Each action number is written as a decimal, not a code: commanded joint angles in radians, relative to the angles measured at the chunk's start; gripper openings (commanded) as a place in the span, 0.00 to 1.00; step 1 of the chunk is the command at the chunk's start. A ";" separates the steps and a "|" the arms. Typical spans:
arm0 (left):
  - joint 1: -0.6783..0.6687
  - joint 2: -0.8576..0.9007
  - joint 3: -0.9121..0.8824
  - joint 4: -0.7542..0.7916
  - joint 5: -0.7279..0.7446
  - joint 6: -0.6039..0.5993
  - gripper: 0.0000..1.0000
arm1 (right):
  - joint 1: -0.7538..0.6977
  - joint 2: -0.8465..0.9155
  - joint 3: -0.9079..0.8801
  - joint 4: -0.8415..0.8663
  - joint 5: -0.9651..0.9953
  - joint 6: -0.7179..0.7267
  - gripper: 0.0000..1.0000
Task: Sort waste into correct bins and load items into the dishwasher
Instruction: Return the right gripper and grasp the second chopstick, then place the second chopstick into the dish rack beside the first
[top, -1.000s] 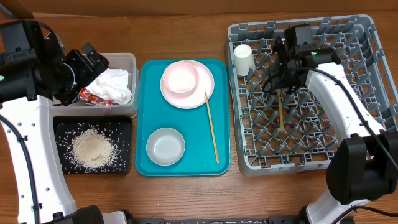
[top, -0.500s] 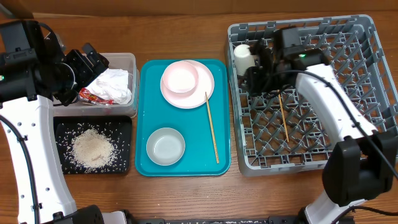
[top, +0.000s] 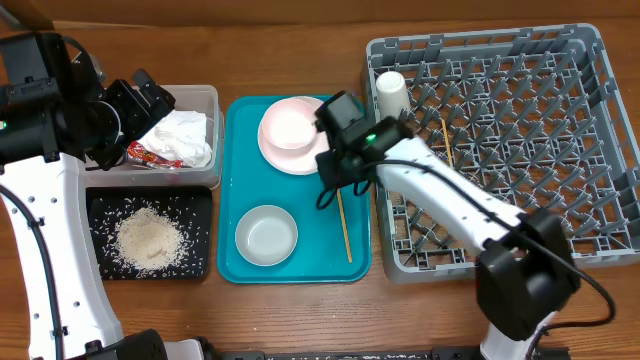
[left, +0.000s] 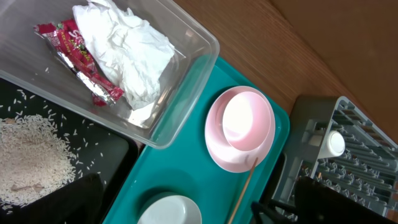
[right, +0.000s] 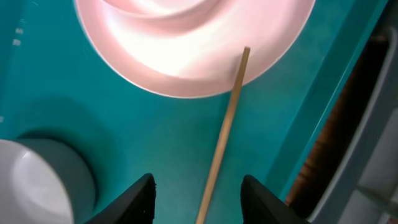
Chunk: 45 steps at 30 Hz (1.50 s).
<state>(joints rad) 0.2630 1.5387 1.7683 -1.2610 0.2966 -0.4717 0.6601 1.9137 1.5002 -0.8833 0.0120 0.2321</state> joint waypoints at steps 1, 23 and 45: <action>-0.002 -0.016 0.021 0.002 0.007 0.000 1.00 | 0.014 0.052 -0.009 0.000 0.129 0.061 0.47; -0.002 -0.016 0.021 0.002 0.007 0.000 1.00 | 0.011 0.176 0.032 -0.047 0.054 0.060 0.04; -0.002 -0.016 0.021 0.002 0.007 0.000 1.00 | -0.394 -0.051 0.374 -0.362 0.056 -0.235 0.04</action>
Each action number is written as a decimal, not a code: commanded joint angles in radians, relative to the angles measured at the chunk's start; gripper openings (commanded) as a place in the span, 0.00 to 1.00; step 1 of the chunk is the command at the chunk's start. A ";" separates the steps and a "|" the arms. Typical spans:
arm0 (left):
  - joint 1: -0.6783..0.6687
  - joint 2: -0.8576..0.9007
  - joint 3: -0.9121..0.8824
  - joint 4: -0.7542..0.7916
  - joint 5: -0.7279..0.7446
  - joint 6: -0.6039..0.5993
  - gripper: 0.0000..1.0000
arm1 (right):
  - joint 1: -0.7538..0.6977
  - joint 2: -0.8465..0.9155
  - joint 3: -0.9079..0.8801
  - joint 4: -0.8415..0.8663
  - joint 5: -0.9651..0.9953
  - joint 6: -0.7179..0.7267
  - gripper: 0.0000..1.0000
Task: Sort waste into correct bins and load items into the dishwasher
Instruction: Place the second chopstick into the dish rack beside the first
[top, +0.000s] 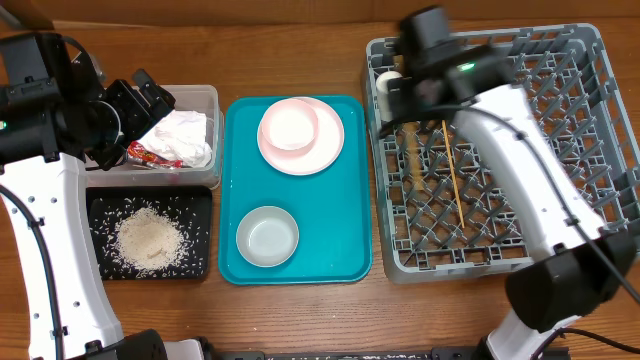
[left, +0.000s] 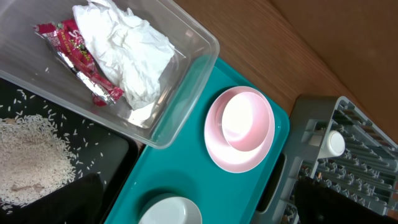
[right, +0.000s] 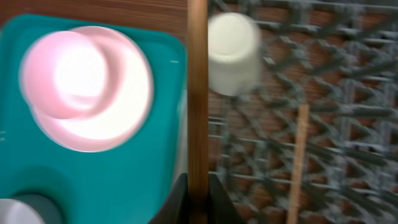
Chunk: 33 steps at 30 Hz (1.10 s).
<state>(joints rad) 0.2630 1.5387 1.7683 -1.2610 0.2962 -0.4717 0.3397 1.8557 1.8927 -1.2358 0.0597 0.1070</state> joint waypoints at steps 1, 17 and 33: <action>-0.002 -0.016 0.021 0.002 0.008 0.000 1.00 | -0.113 0.007 -0.036 -0.012 0.005 -0.126 0.04; -0.002 -0.016 0.021 0.002 0.008 0.000 1.00 | -0.261 0.009 -0.302 0.158 -0.126 -0.175 0.04; -0.002 -0.016 0.021 0.002 0.008 0.000 1.00 | -0.261 0.009 -0.335 0.160 -0.220 -0.156 0.32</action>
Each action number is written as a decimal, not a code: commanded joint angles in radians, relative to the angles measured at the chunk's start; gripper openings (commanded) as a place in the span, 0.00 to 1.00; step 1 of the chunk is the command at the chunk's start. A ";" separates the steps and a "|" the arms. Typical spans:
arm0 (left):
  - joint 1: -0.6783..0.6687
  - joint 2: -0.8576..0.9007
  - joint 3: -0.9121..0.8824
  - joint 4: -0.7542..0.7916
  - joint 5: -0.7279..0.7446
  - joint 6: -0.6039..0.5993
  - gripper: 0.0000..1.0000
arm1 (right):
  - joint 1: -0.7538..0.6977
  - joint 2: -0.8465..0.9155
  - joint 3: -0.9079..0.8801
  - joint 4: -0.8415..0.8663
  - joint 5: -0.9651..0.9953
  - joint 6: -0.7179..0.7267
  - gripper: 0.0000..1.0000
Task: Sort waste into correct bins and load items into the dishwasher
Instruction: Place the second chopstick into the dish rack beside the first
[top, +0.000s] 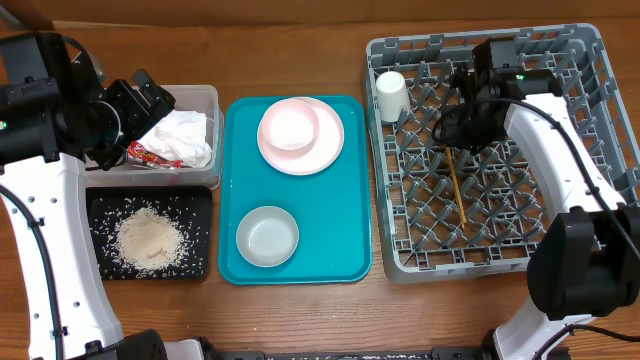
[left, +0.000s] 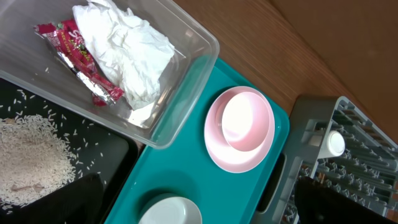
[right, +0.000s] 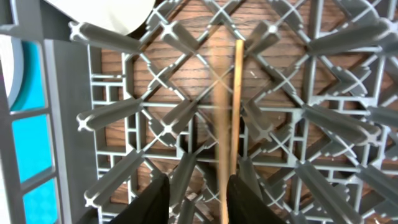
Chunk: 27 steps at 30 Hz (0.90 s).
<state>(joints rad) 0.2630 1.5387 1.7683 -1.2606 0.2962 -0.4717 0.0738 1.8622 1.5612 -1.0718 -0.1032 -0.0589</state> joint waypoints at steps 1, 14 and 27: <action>-0.002 -0.016 0.021 0.001 0.008 0.000 1.00 | 0.005 0.002 -0.003 -0.013 -0.110 0.010 0.32; -0.002 -0.016 0.021 0.001 0.008 0.000 1.00 | 0.123 0.002 -0.003 -0.301 -0.384 0.150 0.35; -0.002 -0.016 0.021 0.001 0.008 0.000 1.00 | 0.407 0.002 -0.003 -0.356 0.021 0.459 0.39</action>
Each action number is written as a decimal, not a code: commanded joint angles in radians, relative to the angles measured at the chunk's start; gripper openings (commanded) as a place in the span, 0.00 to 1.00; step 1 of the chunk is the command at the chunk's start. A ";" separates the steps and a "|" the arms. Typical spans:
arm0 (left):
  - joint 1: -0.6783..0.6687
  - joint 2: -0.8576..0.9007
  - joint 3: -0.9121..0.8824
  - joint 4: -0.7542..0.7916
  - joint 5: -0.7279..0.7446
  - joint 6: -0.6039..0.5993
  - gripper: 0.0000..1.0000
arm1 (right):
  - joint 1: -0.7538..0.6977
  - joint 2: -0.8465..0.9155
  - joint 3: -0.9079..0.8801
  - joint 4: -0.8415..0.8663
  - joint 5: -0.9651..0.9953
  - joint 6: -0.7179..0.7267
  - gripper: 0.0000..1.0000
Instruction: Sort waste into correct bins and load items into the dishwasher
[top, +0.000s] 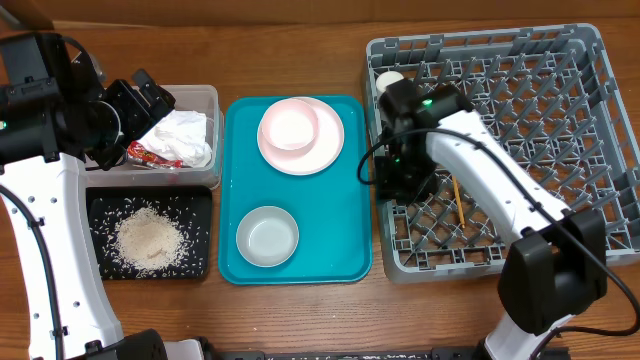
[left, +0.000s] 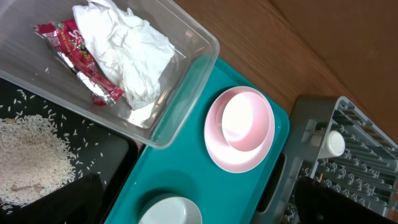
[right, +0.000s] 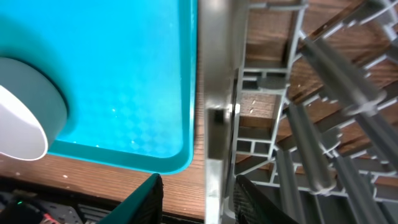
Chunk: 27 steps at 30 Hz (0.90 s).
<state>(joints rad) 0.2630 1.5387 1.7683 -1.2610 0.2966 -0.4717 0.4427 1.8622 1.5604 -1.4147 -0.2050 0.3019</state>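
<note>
A pink bowl (top: 289, 124) rests on a pink plate (top: 321, 148) at the far end of the teal tray (top: 340, 250), and a pale grey bowl (top: 267, 235) sits at its near end. In the grey dish rack (top: 590, 60) lie the wooden chopsticks (top: 456, 196), with a white cup (top: 388, 79) in the far left corner, partly behind my right arm. My right gripper (right: 198, 202) is open and empty, its fingers (right: 147, 200) astride the rack's left wall. My left gripper (left: 199, 208) hangs open over the clear bin (top: 205, 95).
The clear bin holds crumpled white tissue (top: 185, 135) and a red wrapper (top: 148, 153). A black tray (top: 200, 200) in front of it carries loose rice (top: 150, 240). Bare wooden table runs along the back and front edges.
My right gripper, still open, has moved from over the middle of the rack, above the chopsticks, to the rack's left wall beside the teal tray. The left arm has not moved.
My right gripper stood open over a chopstick lying on the teal tray. Then it was shut on that chopstick above the rack's far left. Then it was open over the rack with the chopstick lying by another. Now it is empty at the rack's left wall.
</note>
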 joint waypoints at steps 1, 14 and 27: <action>-0.002 -0.016 0.021 0.001 0.007 0.000 1.00 | 0.051 0.003 -0.003 -0.014 0.136 0.100 0.39; -0.002 -0.016 0.021 0.002 0.007 0.000 1.00 | 0.081 0.002 -0.061 -0.054 0.167 0.152 0.34; -0.002 -0.016 0.021 0.002 0.007 0.000 1.00 | 0.081 0.002 -0.090 -0.031 0.087 0.167 0.26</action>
<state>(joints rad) 0.2630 1.5387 1.7683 -1.2610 0.2966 -0.4717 0.5228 1.8622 1.4769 -1.4506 -0.0845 0.4591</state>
